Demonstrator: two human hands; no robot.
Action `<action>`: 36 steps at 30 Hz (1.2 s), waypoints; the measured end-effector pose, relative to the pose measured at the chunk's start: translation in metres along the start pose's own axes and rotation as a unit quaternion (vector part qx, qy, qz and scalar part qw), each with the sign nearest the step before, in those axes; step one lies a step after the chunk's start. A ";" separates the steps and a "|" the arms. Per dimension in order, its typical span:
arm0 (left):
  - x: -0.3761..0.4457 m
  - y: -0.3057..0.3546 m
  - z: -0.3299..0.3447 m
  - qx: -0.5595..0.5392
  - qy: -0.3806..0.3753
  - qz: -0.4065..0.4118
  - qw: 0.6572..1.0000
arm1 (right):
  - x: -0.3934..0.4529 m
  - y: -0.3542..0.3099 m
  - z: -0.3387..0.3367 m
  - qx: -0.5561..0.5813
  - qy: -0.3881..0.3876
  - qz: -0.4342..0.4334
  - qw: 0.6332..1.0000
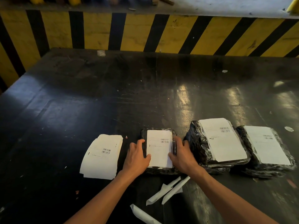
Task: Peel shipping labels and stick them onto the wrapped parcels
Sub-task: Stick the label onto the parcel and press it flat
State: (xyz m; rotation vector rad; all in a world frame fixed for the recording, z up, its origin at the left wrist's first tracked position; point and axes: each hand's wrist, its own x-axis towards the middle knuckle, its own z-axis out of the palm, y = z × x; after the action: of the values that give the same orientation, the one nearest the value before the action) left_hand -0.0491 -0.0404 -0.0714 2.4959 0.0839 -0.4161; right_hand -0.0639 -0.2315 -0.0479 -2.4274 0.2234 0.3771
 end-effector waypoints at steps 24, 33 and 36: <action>0.041 -0.007 0.011 0.225 -0.075 0.143 0.961 | -0.016 0.031 0.037 -0.224 -0.040 -0.191 0.955; 0.053 -0.005 0.003 0.265 -0.047 0.171 0.948 | -0.043 0.063 0.032 -0.288 -0.083 -0.294 0.907; 0.056 -0.005 -0.001 0.288 -0.038 0.218 0.932 | -0.041 0.063 0.032 -0.243 -0.086 -0.298 0.919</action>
State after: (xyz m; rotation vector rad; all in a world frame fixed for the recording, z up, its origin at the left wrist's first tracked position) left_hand 0.0037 -0.0376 -0.0909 2.9452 -0.7080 -0.3839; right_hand -0.1251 -0.2568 -0.0954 -2.7529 -0.7601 0.3915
